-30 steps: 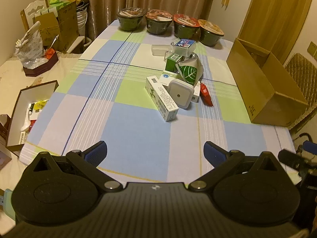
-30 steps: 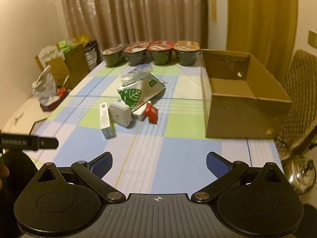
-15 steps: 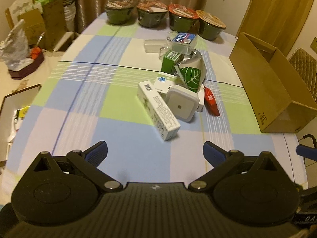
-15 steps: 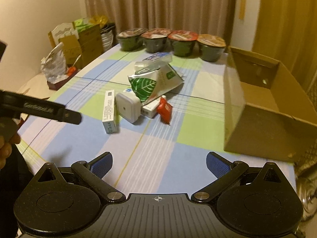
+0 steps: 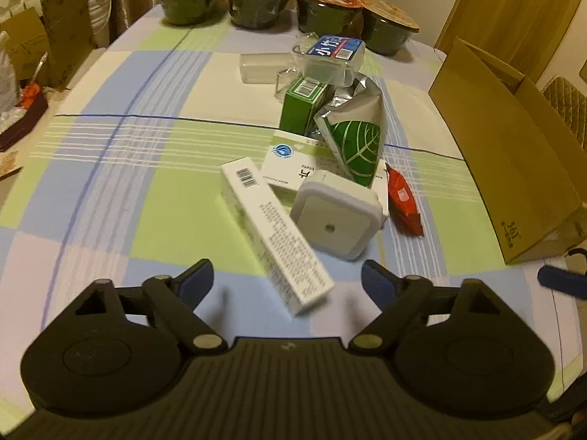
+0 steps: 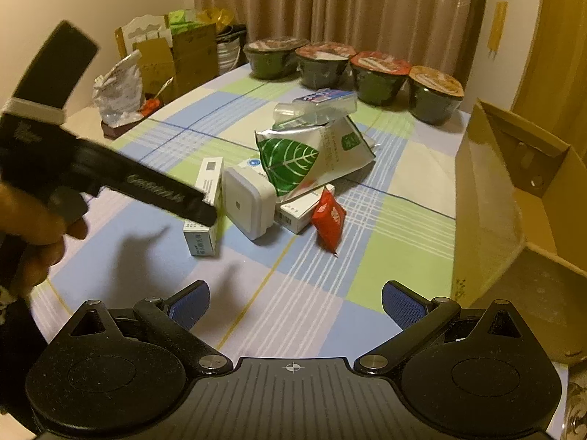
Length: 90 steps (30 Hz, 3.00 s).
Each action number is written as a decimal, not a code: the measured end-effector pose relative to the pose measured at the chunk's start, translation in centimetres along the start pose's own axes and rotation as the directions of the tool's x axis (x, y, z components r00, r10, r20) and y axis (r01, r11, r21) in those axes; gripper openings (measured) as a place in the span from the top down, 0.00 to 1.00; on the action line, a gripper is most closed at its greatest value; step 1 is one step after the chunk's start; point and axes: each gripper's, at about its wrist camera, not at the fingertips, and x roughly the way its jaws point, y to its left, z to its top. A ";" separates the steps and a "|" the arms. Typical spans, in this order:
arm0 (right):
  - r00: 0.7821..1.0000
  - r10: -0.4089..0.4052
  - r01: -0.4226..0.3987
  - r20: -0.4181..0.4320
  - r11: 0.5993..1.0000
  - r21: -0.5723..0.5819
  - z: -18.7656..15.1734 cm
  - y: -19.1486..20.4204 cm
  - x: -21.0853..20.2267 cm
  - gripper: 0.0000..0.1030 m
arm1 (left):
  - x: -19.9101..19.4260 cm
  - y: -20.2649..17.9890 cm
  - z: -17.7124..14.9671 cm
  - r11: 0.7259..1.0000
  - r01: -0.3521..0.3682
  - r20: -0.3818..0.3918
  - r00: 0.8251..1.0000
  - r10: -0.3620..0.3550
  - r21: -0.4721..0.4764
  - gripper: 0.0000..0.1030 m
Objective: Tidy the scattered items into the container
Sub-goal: 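Grasp the long white medicine box with the left gripper, then grasp the white square container with the right gripper while the left holds the box, then carry the white box and white container over the cardboard box with both grippers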
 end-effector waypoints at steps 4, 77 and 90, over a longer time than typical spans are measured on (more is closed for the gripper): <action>1.000 0.008 -0.008 -0.005 1.000 -0.010 0.4 -0.1 1.1 0.00 | 1.7 0.0 0.4 0.999 -0.030 -0.022 0.999 0.031 0.036 0.37; 0.992 0.110 -0.118 -0.065 0.984 -0.134 3.9 2.3 5.6 0.70 | -0.5 2.6 0.2 0.980 0.030 -0.057 0.998 -0.019 0.199 0.79; 1.000 0.027 -0.026 0.010 0.995 -0.094 2.6 1.4 -2.1 0.70 | -7.1 -1.4 -1.5 0.969 0.070 -0.013 0.998 -0.068 0.236 0.79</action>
